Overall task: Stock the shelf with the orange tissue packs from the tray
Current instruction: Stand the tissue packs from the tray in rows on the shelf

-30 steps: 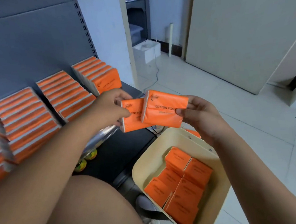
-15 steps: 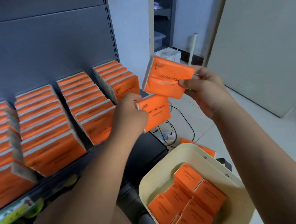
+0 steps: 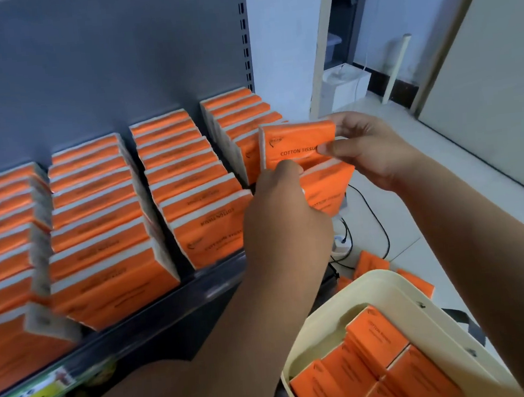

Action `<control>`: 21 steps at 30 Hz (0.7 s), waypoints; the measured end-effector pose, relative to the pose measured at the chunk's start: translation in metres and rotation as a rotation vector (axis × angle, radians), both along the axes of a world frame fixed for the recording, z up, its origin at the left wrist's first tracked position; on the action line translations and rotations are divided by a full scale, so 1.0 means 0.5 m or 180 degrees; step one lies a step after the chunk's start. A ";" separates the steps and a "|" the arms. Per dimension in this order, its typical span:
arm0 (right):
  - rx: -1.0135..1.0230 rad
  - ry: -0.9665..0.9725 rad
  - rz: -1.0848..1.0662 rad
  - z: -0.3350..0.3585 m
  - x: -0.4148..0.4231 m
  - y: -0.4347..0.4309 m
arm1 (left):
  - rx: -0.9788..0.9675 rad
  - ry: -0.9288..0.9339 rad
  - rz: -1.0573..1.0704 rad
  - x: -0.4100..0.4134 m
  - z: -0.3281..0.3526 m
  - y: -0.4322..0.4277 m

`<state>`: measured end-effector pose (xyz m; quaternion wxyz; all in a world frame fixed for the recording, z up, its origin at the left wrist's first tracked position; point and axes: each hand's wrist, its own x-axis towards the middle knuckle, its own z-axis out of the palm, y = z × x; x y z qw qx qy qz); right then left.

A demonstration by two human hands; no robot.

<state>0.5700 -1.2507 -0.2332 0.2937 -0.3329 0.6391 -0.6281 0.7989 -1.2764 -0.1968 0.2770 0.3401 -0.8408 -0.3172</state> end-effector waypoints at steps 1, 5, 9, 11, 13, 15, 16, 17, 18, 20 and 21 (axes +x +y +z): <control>0.0052 0.0027 -0.0011 -0.005 0.002 -0.007 | -0.0022 -0.0041 -0.0012 0.000 -0.001 -0.004; 0.0169 0.0244 -0.0058 -0.017 0.008 -0.024 | -0.0260 -0.0156 -0.0036 -0.003 0.003 -0.016; 0.0169 0.0443 -0.0049 -0.031 0.010 -0.025 | -0.0461 -0.0165 -0.0072 -0.002 0.005 -0.012; 0.0125 0.0545 -0.0075 -0.038 0.013 -0.025 | -0.0498 -0.0138 -0.0089 -0.002 0.005 -0.011; 0.0023 0.0544 -0.0176 -0.040 0.013 -0.029 | -0.0499 -0.0102 -0.0084 -0.002 0.006 -0.013; -0.0059 0.0543 -0.0222 -0.042 0.013 -0.037 | -0.0501 -0.0082 -0.0074 -0.001 0.007 -0.015; -0.0092 0.0537 -0.0212 -0.043 0.014 -0.040 | -0.0502 -0.0080 -0.0076 0.000 0.007 -0.015; -0.0114 0.0544 -0.0187 -0.043 0.014 -0.043 | -0.0497 -0.0082 -0.0080 0.001 0.006 -0.015; -0.0119 0.0572 -0.0163 -0.044 0.015 -0.045 | -0.0490 -0.0090 -0.0081 0.001 0.005 -0.016; -0.0116 0.0630 -0.0136 -0.044 0.018 -0.049 | -0.0476 -0.0097 -0.0058 0.001 0.004 -0.019; -0.0105 0.0633 -0.0132 -0.042 0.019 -0.052 | -0.0477 -0.0099 -0.0041 0.000 0.003 -0.020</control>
